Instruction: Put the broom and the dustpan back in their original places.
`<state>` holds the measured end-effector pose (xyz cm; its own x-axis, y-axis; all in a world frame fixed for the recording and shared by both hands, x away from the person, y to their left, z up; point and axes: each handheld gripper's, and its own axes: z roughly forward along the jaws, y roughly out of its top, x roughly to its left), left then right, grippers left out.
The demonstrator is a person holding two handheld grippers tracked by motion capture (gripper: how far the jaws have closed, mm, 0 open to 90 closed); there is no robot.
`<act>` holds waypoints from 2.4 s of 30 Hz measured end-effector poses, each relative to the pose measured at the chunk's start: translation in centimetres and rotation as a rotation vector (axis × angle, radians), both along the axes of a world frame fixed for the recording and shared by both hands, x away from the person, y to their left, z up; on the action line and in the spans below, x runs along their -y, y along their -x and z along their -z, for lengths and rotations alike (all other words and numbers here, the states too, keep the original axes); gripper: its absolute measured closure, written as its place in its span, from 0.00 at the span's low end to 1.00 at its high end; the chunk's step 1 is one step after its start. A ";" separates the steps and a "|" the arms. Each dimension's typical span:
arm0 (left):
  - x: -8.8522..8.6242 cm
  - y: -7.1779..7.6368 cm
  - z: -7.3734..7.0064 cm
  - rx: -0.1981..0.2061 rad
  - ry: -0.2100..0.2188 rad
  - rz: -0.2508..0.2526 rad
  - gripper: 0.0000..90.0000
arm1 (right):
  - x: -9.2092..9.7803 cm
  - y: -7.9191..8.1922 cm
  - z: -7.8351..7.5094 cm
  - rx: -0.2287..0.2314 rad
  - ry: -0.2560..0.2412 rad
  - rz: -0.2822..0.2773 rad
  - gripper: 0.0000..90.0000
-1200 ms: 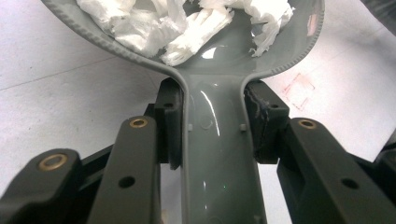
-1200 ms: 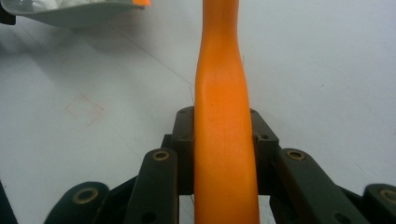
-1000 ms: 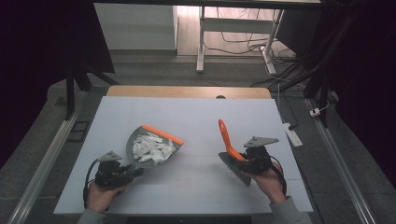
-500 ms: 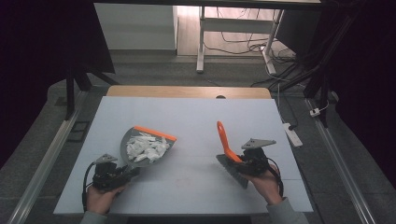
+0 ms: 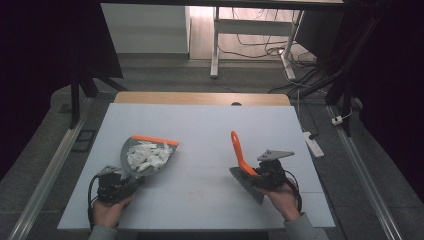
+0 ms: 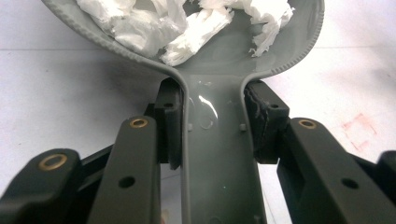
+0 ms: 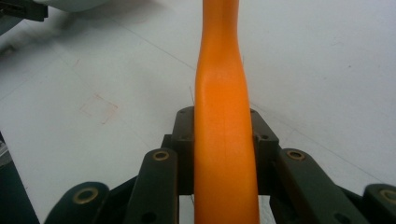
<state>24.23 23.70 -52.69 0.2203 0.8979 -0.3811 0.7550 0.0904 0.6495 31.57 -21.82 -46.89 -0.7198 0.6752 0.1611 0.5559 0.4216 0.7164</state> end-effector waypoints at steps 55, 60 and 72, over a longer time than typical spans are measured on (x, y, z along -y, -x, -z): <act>0.7 -1.1 0.5 -0.053 -0.065 -0.058 0.37 | 3.1 -4.0 3.6 -0.066 0.154 0.177 0.44; 0.9 -0.4 -0.2 -0.027 -0.114 -0.021 0.29 | 3.1 -3.6 3.3 -0.032 0.160 0.189 0.45; 0.6 0.5 -2.0 0.061 -0.133 0.152 0.32 | 3.0 -1.8 1.4 0.038 0.113 0.067 0.49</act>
<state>23.77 23.12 -50.72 0.3763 0.8940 -0.2431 0.7126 -0.1116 0.6927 33.40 -24.86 -48.31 -0.6766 0.7343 0.0550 0.5592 0.4638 0.6872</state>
